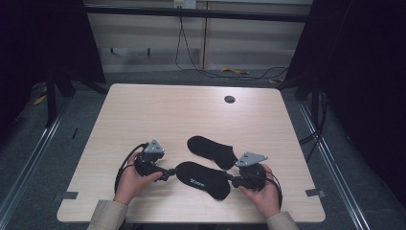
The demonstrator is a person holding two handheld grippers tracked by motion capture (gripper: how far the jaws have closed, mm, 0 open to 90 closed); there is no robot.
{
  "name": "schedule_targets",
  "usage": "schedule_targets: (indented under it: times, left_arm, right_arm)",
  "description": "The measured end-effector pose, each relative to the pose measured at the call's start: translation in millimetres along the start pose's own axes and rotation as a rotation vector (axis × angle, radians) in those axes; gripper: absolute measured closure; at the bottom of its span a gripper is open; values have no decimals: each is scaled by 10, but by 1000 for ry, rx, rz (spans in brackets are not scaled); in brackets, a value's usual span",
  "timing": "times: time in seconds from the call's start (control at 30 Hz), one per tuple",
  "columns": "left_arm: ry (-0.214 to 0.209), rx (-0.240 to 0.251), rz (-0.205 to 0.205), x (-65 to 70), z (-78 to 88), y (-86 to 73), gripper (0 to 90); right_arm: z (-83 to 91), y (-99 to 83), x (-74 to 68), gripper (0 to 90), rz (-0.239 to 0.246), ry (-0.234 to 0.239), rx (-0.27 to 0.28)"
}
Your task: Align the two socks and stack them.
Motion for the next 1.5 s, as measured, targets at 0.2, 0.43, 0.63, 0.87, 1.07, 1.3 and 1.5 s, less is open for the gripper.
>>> schedule_targets:
  times: [0.2,0.43,0.63,0.87,1.07,1.3,1.5]
  left_arm:
    - [-1,-4,-8,44,-40,-1,264]
    - [-26,12,-30,102,-75,45,480]
    - [-17,-9,-49,134,-114,34,539]
    - [3,-12,-68,176,-123,39,565]
    - [3,-25,-86,187,-117,54,620]
    - [-26,-37,-85,205,-115,70,729]
    - [-66,-33,-81,209,-117,60,860]
  right_arm:
    - [78,-32,-59,495,-21,19,57]
    - [83,-53,-121,610,-34,49,80]
    - [17,-86,-186,642,-33,65,49]
    - [-25,-111,-197,704,-44,58,3]
    - [-28,-118,-191,755,-51,67,7]
    - [-21,-125,-189,742,-58,61,12]
    - [1,-125,-195,730,-63,57,10]
Point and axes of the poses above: each handheld gripper's, and its own axes: z roughly backward along the jaws, y roughly out of its top, x roughly to its right, the point moved 1 cm from there along -z, roughly forward along the jaws, and after that the axes turned 13 degrees about y, right-handed, at the moved point
